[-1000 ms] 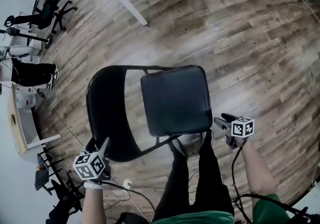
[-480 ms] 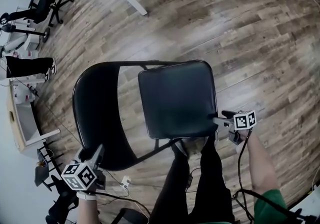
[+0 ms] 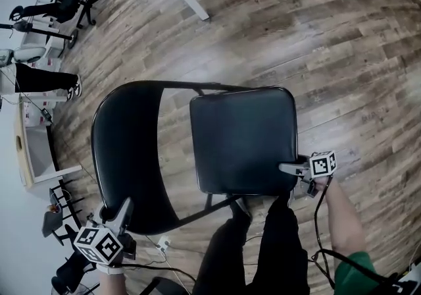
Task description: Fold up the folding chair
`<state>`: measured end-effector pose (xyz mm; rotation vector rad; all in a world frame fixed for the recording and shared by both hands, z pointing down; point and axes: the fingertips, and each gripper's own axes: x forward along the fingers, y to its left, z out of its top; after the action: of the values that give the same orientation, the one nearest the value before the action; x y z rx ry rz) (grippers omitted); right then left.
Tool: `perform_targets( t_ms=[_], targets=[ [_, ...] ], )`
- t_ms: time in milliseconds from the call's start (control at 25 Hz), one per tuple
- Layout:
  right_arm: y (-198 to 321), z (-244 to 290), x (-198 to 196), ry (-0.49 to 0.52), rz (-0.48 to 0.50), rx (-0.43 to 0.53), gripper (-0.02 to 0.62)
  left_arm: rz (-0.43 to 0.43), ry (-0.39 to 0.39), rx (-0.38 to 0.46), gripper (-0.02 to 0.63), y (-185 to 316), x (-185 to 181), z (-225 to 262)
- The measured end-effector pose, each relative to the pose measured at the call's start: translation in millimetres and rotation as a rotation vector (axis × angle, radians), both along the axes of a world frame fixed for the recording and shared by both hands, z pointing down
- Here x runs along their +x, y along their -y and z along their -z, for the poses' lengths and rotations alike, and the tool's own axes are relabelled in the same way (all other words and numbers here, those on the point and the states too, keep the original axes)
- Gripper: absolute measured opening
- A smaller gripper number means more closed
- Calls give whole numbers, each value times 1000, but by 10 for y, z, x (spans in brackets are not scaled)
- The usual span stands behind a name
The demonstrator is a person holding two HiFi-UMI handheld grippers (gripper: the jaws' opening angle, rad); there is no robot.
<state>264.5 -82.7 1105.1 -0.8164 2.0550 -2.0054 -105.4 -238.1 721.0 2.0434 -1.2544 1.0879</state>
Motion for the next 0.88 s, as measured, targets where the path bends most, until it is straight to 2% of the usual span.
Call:
perform_targets(
  t_ms=[80, 160, 200, 320, 520, 760, 880],
  targets=[
    [82, 50, -67, 34, -57, -29, 456, 9, -14, 8, 230, 2, -32, -10],
    [130, 84, -92, 4, -83, -46, 371, 20, -18, 6, 227, 13, -34, -29],
    [121, 80, -80, -23, -81, -47, 354, 25, -21, 1, 225, 16, -27, -45],
    [57, 115, -86, -62, -88, -70, 344, 33, -30, -15, 221, 25, -56, -40],
    [149, 457, -351, -110, -87, -89, 327, 47, -37, -5, 213, 113, -299, 154],
    [331, 1192, -785, -122, -101, -100, 264, 28, -33, 29, 201, 184, -396, 602],
    [431, 1502, -1034, -200, -90, -135, 250, 49, -44, 44, 190, 209, -490, 790]
  ],
)
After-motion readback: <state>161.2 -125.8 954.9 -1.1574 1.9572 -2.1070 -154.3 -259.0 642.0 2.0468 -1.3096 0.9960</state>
